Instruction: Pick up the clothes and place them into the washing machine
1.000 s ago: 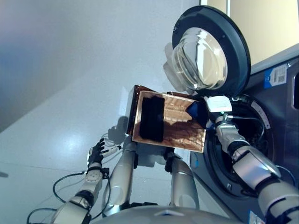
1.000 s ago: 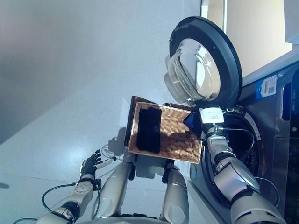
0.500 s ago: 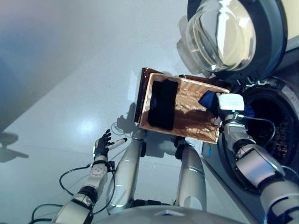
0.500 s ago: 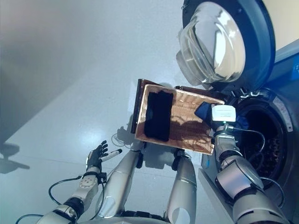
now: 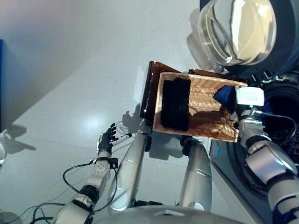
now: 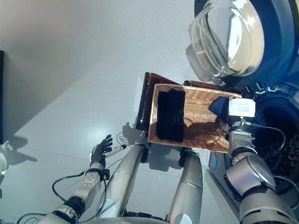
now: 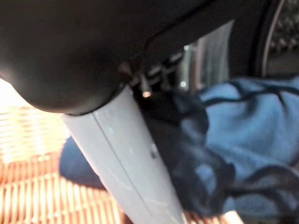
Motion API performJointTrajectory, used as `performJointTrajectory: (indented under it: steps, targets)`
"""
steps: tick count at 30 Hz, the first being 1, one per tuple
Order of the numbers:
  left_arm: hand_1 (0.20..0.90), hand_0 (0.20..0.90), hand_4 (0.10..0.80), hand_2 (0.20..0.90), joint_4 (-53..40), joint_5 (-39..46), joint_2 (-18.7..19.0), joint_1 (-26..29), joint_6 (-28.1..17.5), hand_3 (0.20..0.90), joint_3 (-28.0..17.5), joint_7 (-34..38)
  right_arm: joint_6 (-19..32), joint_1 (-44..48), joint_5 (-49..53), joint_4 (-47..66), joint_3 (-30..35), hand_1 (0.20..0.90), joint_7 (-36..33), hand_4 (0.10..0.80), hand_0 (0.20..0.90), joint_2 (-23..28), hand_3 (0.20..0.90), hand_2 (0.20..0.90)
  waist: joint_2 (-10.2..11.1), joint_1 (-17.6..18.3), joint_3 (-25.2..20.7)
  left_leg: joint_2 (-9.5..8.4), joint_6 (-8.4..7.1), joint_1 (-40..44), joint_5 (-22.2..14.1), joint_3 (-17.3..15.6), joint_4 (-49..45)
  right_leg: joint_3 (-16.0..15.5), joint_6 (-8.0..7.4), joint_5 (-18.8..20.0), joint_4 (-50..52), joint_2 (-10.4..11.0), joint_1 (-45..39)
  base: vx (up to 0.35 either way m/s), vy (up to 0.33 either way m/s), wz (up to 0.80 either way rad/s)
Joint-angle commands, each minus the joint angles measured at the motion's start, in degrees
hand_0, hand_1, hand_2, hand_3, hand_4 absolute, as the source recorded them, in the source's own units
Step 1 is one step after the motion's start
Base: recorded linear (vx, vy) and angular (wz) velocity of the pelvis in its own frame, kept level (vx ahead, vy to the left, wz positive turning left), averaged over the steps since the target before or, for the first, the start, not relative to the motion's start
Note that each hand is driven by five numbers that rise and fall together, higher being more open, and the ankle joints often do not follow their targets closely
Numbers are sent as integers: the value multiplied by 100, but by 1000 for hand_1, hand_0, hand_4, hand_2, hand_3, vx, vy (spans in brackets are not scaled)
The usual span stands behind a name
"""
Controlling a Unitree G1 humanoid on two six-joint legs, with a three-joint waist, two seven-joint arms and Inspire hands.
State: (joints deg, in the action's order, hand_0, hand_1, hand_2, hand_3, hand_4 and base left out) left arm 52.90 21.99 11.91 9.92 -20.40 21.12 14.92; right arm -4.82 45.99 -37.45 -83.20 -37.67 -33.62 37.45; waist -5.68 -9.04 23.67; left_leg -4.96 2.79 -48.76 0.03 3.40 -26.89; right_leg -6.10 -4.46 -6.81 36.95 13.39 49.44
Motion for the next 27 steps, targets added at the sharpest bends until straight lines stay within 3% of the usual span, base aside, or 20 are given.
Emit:
performJointTrajectory:
  steps: [1,4,5,6,20,27]
  targets:
    - [900,900,800,900,-266,-37,4,-449,-288,900,-15,100,-257,191,65,-264,-75,900,-255,800,900,975,900,900,-86,-24,-384,6,-379,-116,-234,-2,-160,35,292,299,-189,-156,116,0,0,0]
    - [900,900,800,900,-266,-51,9,-451,-286,900,-13,109,-274,250,31,-275,-109,900,-224,800,900,975,900,900,-88,-43,-385,12,-374,-124,-203,-9,-111,30,295,301,-197,-161,129,0,0,0]
    - [900,900,800,900,-266,-51,9,-451,-286,900,-13,109,-274,250,31,-275,-109,370,-224,422,370,975,370,370,-88,-43,-384,12,-374,-123,-203,-9,-110,30,295,301,-197,-161,128,0,0,0]
    - [900,900,800,900,-242,-56,1,-454,-288,900,-18,113,-270,248,33,-252,-103,200,-231,300,200,968,200,200,-81,-47,-387,8,-372,-119,-200,-11,-103,30,297,296,-202,-162,120,0,0,0]
    - [900,900,800,900,-110,-129,33,-433,-317,900,-52,202,-315,299,-30,-179,-128,200,-259,300,200,753,200,200,-59,-53,-360,-28,-362,2,-72,-17,185,32,259,436,-448,-146,18,0,1,1]
    - [900,900,800,900,17,-147,77,-418,-322,900,-105,272,-260,395,138,-44,-75,200,-275,300,200,688,200,200,57,-13,-338,-25,-385,404,69,-21,572,-7,191,611,-848,-149,-394,9,0,-1]
